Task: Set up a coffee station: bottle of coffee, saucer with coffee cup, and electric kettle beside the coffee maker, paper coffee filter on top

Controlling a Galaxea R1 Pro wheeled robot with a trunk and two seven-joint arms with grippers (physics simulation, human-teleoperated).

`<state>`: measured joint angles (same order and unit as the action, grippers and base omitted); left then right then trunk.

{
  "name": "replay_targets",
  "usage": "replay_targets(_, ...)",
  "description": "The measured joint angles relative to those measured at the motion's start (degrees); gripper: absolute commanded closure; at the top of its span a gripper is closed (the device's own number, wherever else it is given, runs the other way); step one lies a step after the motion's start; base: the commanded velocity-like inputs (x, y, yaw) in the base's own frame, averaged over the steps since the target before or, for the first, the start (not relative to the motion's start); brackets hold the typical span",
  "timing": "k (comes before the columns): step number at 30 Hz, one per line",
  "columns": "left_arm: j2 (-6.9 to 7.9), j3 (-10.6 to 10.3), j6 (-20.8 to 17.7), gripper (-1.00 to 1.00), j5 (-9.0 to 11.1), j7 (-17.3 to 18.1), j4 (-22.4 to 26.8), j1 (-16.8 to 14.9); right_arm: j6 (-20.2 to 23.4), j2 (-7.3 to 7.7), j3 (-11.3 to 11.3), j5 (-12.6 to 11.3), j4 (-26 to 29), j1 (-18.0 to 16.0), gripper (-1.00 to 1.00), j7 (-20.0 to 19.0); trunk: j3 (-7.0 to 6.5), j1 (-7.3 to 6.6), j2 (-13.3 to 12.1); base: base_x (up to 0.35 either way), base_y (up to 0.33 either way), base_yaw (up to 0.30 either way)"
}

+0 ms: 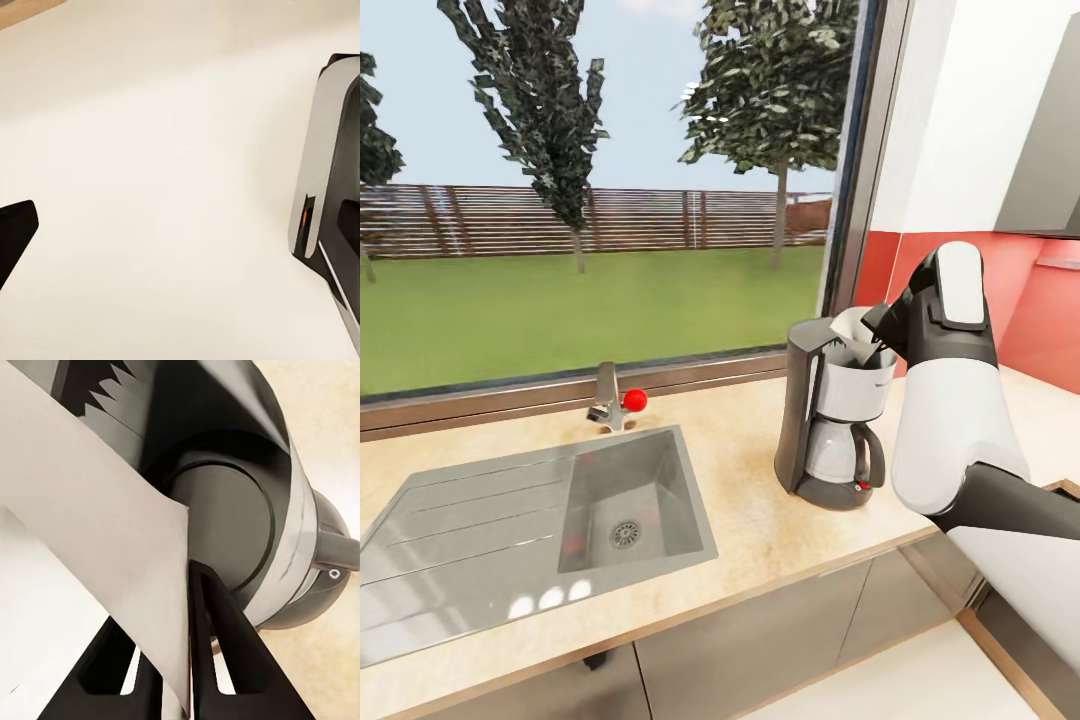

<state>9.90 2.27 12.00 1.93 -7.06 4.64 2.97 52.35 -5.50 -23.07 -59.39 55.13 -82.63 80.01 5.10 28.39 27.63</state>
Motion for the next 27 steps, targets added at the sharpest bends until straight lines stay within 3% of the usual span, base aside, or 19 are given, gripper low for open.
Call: replay_targets(27, -0.05, 0.08, 0.03, -1.00, -0.02, 0.00, 0.00, 0.00, 0.00, 1.31, 0.00, 0.17, -0.09, 0.04, 1.00, 0.00, 0.00, 0.00, 0.00, 0.015, -0.007, 0.000)
